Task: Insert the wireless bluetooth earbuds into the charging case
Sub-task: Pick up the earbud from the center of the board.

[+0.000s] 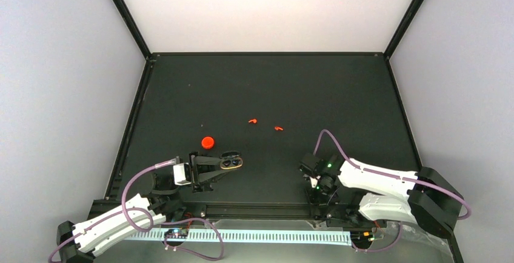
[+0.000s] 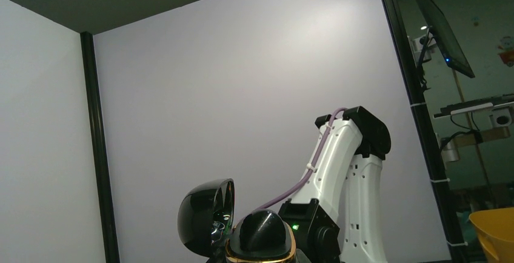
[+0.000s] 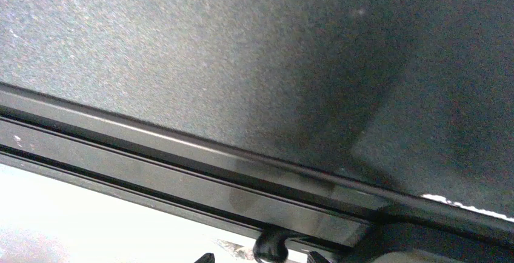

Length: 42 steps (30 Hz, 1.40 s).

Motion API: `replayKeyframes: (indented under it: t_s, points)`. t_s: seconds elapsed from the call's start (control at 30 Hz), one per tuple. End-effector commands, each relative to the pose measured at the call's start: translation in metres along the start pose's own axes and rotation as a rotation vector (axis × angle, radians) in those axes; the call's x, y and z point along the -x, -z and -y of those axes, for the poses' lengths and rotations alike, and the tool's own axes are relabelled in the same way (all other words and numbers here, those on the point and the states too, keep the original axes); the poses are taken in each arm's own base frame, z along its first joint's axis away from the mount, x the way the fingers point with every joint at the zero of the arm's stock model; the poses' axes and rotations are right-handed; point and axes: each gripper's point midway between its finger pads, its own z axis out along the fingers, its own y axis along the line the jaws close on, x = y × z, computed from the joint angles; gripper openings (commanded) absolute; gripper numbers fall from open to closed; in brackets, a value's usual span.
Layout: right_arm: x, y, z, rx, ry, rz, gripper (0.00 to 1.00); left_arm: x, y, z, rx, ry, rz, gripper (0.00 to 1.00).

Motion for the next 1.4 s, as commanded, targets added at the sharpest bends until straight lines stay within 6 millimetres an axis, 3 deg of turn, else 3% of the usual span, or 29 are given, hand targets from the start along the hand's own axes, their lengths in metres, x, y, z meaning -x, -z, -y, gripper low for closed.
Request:
replayKeyframes:
  t_s: [0.0, 0.5, 1.0, 1.37]
  points:
    - [0.004, -0.002, -0.009, 0.036, -0.023, 0.008, 0.38, 0.009, 0.000, 0.003, -0.008, 0.005, 0.035, 0.02]
    - [-0.003, -0.013, 0.001, -0.003, -0.018, -0.013, 0.29, 0.009, 0.001, 0.003, -0.008, 0.004, 0.035, 0.02]
    - [-0.005, -0.015, -0.002, 0.002, -0.009, -0.015, 0.19, 0.009, 0.000, 0.002, -0.008, 0.003, 0.034, 0.01]
    - [0.006, 0.007, -0.020, 0.040, 0.012, 0.054, 0.10, 0.010, 0.000, 0.002, -0.005, -0.002, 0.032, 0.02]
